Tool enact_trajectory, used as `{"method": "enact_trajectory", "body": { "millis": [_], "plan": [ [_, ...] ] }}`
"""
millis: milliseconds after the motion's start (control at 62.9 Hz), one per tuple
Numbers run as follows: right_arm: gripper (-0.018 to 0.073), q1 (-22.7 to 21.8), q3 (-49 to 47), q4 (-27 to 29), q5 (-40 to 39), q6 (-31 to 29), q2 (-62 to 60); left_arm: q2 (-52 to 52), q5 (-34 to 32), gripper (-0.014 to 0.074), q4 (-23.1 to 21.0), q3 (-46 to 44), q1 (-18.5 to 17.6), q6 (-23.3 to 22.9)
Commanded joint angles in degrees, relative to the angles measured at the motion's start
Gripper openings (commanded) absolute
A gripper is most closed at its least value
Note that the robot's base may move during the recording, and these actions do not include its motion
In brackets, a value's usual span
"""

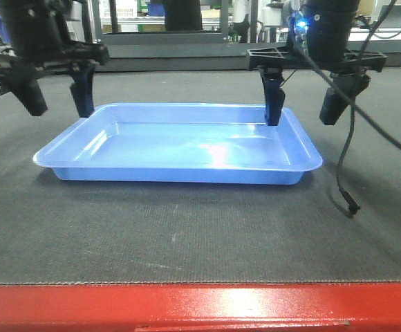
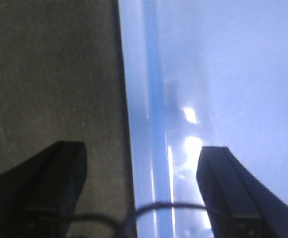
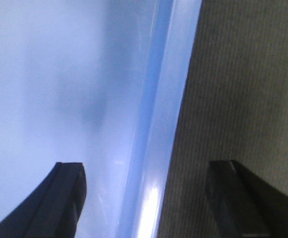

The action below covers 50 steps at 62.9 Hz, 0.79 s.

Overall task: Grab blue tray and place on right shelf
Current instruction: 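Lower both grippers onto opposite rims of the blue tray and close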

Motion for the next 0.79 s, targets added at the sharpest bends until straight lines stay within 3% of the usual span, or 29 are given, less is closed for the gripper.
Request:
{"method": "enact_trajectory", "body": {
  "millis": [0,445,604,715,779],
  "plan": [
    [0.0591,-0.37,-1.96,0.03,-2.92,0.03,-2.65,-2.2,-3.13,0.0382,-0.61,-1.94,0.01,-0.63],
    [0.0575,-0.37,-1.96,-0.02,-5.08,-0.02,0.15,1.67,-4.26,0.0379,-1.1,-1.94,0.01,-0.63],
    [0.0371,-0.37,-1.96,-0.02,-4.26,-0.02,1.35,2.07,-4.48,0.0354,-1.1,-1.94,0.01,-0.65],
    [0.0164,-0.37,-1.96,-0.02,-4.3,-0.02,1.42,2.07,-5.21,0.022,-1.23,-1.94,0.01,-0.76],
    [0.0061,-0.37,-1.96,-0.02,-4.36,-0.02,1.42,2.07,-5.5,0.01,-1.35,-1.94,0.01,-0.76]
  ]
}}
